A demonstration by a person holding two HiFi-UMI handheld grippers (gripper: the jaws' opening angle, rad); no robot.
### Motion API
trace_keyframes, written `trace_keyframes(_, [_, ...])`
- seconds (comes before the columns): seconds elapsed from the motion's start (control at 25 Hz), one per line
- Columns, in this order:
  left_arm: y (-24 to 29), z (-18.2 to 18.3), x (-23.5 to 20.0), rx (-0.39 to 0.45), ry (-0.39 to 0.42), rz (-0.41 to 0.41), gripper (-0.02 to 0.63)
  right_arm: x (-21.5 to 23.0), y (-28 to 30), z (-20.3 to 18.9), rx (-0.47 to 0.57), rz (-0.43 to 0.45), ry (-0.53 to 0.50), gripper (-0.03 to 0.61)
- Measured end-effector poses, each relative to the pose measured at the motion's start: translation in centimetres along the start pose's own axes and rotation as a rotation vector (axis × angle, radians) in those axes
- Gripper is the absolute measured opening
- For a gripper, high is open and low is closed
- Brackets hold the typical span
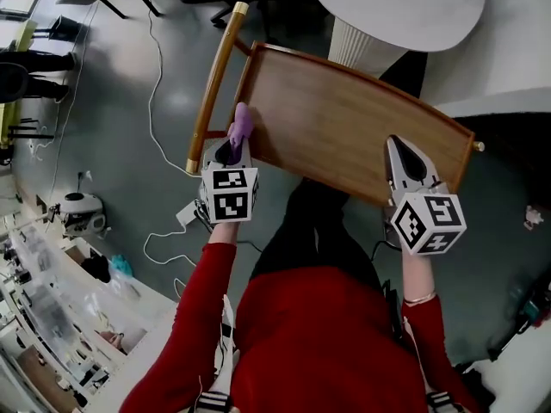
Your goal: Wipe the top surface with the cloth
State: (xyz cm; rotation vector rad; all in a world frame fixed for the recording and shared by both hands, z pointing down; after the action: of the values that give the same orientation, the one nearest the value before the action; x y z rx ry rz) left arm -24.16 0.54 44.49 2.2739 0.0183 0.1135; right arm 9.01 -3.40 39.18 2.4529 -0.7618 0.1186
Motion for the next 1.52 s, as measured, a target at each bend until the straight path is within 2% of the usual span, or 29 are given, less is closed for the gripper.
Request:
trace_keyframes(0.08, [1.7,-1.8,1.4,-0.061,-0.033,-0.074,0.051,0.2,-0.5,-0.8,-0.006,-0.034,0.015,0.005])
trace_keyframes(0.16, [3.0,-3.0,4.3,-0.106,-0.069,-0.209,0.049,0.9,-1.6,-1.8,-0.007,-0.088,0.035,0.005])
trace_keyframes(0.24, [3.5,-3.5,8.3,-0.14,-0.056,-0.364,0.051,1.7,-3.4,-2.6,-0.001,-0.162,0.064,0.005])
trace_keyframes(0.36, [2.1,-3.9,15.2,-0.206,0.012,-0.596,0.05,1.2,-7.8,-4.0,0.017,-0.304,0.131,0.005])
trace_keyframes(0.52, [0.4,-4.6,26.6,-0.284,0.124,-0.887,0.051,1.5,-14.6,-6.4,0.031,-0.518,0.226,0.005])
trace_keyframes(0.64, [-0.4,-4.3,33.7,-0.297,0.239,-1.022,0.051,1.8,-18.4,-8.0,0.035,-0.652,0.299,0.005])
trace_keyframes(0.76, [-1.3,-4.3,37.6,-0.322,0.32,-1.106,0.051,0.9,-21.1,-9.7,0.038,-0.768,0.376,0.005])
trace_keyframes(0.88, [-1.9,-4.4,39.4,-0.345,0.338,-1.114,0.049,0.9,-22.8,-10.5,0.05,-0.803,0.419,0.005])
trace_keyframes(1.0, [-2.3,-4.8,39.9,-0.327,0.321,-1.086,0.051,1.9,-23.6,-11.4,0.071,-0.758,0.411,0.005])
trace_keyframes(1.16, [-3.3,-3.1,37.5,-0.204,0.231,-1.018,0.049,3.6,-22.3,-10.8,0.115,-0.617,0.323,0.005])
trace_keyframes(1.28, [-3.6,0.4,32.3,-0.138,0.104,-0.968,0.051,4.1,-19.4,-8.0,0.114,-0.526,0.269,0.005])
trace_keyframes(1.36, [-1.9,3.6,26.4,-0.057,-0.048,-0.851,0.051,5.2,-15.4,-5.5,0.122,-0.43,0.208,0.005])
trace_keyframes(1.44, [-0.8,6.2,19.2,0.046,-0.205,-0.691,0.05,5.3,-11.4,-3.1,0.136,-0.336,0.149,0.005])
trace_keyframes(1.52, [-0.7,8.2,12.3,0.143,-0.287,-0.523,0.049,4.4,-8.5,-0.9,0.148,-0.259,0.101,0.005])
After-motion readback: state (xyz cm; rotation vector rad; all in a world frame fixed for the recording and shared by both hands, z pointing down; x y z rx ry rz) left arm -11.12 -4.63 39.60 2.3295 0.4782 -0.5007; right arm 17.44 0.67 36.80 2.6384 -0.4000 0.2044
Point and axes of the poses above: the fingertips, and each gripper's own axes: y forward along the fingers, x to its right, z out of its top, the point moved 8 cm from there along -y, backward along the fingers, and after that the axes turned 7 degrees about -y, right-handed, at the moved point
